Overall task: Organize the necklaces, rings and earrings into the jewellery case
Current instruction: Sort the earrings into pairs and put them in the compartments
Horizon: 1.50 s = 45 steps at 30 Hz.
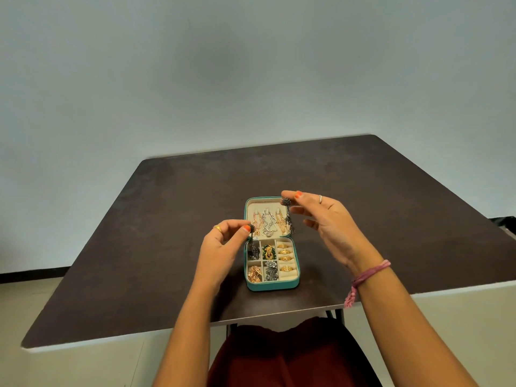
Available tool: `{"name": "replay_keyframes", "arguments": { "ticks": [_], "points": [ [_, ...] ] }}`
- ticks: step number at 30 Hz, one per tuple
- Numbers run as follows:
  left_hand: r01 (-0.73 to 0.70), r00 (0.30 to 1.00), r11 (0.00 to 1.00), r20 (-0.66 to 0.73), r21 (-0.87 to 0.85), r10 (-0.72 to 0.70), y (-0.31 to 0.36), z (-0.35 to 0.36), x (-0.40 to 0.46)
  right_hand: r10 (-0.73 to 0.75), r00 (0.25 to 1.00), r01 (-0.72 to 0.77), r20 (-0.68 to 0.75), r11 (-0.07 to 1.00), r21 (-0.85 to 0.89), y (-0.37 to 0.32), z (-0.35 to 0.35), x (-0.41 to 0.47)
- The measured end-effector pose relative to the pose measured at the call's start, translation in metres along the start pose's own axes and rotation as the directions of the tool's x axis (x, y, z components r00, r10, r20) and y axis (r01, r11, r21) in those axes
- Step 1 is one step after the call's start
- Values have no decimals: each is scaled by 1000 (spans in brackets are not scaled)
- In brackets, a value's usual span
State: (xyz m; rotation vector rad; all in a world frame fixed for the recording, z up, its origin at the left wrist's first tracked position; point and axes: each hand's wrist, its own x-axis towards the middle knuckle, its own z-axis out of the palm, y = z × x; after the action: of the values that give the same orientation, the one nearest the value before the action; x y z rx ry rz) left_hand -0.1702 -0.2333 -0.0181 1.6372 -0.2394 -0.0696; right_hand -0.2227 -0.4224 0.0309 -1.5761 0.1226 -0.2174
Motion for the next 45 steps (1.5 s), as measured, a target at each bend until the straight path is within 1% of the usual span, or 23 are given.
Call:
{"name": "replay_keyframes", "arguments": {
  "ticks": [7,11,15,19,23,28,32,37,40,45],
  "points": [
    [61,998,995,-31,83,-59,-15,-6,-2,-33,998,30,47,998,58,3,5,5],
    [76,997,988,-25,135,-73,-22,-7,-1,-48,993,42,106,997,57,8,9,8],
    [91,996,983,-29,160,-87,-30,-6,1,-47,991,47,124,999,3,13,14,10],
    [49,999,958,-25,282,-44,-33,-4,2,-54,989,61,135,997,-47,18,21,11],
    [65,998,936,-24,347,-60,-35,-1,5,-51,988,67,147,992,-104,20,28,11],
    [104,994,953,-59,286,-91,-35,0,7,-55,983,91,176,976,-199,25,36,12],
    [114,993,955,-67,275,-99,-35,0,7,-43,982,94,183,955,-282,30,39,12],
    [127,988,978,-107,165,-110,-33,-2,5,-10,980,85,197,924,-373,36,41,13],
    [136,986,982,-118,133,-120,-31,-1,4,30,980,72,199,871,-486,42,41,18],
    [139,985,983,-120,117,-125,-31,-2,4,72,973,92,220,752,-652,42,44,24]
  ]
}}
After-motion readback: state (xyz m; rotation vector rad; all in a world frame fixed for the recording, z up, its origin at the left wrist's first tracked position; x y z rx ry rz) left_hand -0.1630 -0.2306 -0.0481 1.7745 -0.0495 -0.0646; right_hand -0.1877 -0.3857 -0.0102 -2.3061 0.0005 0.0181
